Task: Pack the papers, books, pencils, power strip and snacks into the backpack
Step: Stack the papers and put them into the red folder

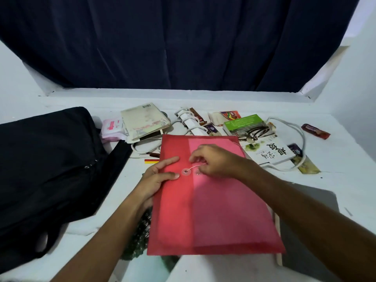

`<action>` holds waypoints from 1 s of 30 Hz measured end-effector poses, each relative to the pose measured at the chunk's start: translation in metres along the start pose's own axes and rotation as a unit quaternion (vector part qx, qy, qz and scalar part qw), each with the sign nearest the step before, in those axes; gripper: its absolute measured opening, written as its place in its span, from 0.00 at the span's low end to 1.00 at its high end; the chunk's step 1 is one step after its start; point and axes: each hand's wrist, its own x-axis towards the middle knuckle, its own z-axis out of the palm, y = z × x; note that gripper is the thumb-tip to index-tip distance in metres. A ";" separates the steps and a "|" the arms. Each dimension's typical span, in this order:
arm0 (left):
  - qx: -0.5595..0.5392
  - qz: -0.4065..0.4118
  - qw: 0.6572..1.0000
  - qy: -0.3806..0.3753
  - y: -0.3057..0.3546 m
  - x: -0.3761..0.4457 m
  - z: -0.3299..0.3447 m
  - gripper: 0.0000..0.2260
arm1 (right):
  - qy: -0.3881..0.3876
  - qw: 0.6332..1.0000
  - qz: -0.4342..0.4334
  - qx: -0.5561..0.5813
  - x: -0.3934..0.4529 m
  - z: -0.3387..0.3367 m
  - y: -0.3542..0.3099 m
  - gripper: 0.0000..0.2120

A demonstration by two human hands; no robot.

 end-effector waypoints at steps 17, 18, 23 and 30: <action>0.022 -0.016 1.000 0.011 -0.003 -0.002 -0.013 0.22 | 0.200 0.969 -0.128 -0.067 -0.011 0.020 0.022 0.10; 0.021 -0.016 1.000 0.009 -0.003 -0.003 -0.014 0.22 | 0.193 0.958 -0.155 -0.147 -0.013 0.023 0.025 0.10; 0.016 -0.020 1.000 0.005 -0.005 -0.002 -0.019 0.24 | 0.122 0.906 -0.202 -0.351 -0.019 0.027 0.025 0.11; -0.003 -0.049 0.999 0.014 -0.007 0.006 -0.026 0.24 | -0.099 0.921 -0.104 -0.363 -0.036 0.016 -0.036 0.07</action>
